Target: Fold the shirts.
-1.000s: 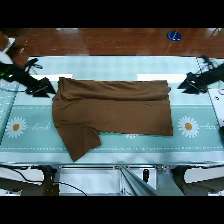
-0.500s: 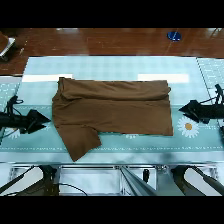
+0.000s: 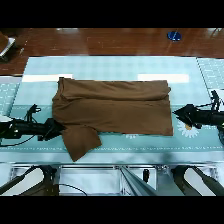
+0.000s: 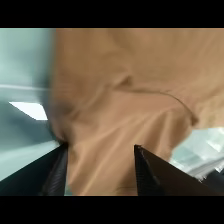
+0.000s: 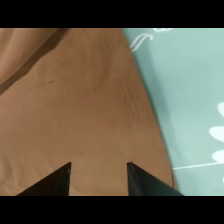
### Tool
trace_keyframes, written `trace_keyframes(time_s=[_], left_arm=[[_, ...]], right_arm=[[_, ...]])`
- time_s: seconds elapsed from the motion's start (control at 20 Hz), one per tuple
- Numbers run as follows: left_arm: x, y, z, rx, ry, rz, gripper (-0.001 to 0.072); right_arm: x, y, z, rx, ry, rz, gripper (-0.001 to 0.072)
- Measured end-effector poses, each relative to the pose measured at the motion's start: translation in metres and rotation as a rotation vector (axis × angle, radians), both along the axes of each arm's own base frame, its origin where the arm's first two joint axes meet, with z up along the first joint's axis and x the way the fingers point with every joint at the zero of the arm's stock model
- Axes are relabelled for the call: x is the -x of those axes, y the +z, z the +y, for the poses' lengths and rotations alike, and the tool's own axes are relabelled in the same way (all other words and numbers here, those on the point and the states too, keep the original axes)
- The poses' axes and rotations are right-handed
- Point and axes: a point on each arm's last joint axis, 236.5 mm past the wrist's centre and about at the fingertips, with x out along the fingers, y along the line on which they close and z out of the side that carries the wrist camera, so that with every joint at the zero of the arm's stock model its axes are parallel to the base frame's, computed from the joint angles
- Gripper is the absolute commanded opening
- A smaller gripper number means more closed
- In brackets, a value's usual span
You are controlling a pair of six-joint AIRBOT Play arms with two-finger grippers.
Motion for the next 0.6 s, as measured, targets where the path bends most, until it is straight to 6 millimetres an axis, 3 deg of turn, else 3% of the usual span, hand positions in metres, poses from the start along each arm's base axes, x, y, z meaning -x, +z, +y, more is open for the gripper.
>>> trace_keyframes(time_s=[0.1, 0.3, 0.45, 0.6], left_arm=[[-0.003, -0.007, -0.007, -0.001, -0.008, 0.003, 0.0017], [-0.015, -0.009, -0.016, 0.011, 0.01, -0.027, 0.0016], [-0.02, -0.007, -0.02, 0.022, 0.016, -0.043, 0.0016], [-0.023, -0.007, -0.021, 0.026, 0.019, -0.05, 0.0016]], right_arm=[[0.001, 0.0, 0.001, -0.003, -0.001, 0.005, 0.0408], [0.015, -0.018, -0.016, 0.07, -0.032, 0.097, 0.0408], [0.044, -0.034, -0.025, 0.122, -0.003, 0.229, 0.0408], [0.068, -0.041, -0.021, 0.118, 0.038, 0.32, 0.0408]])
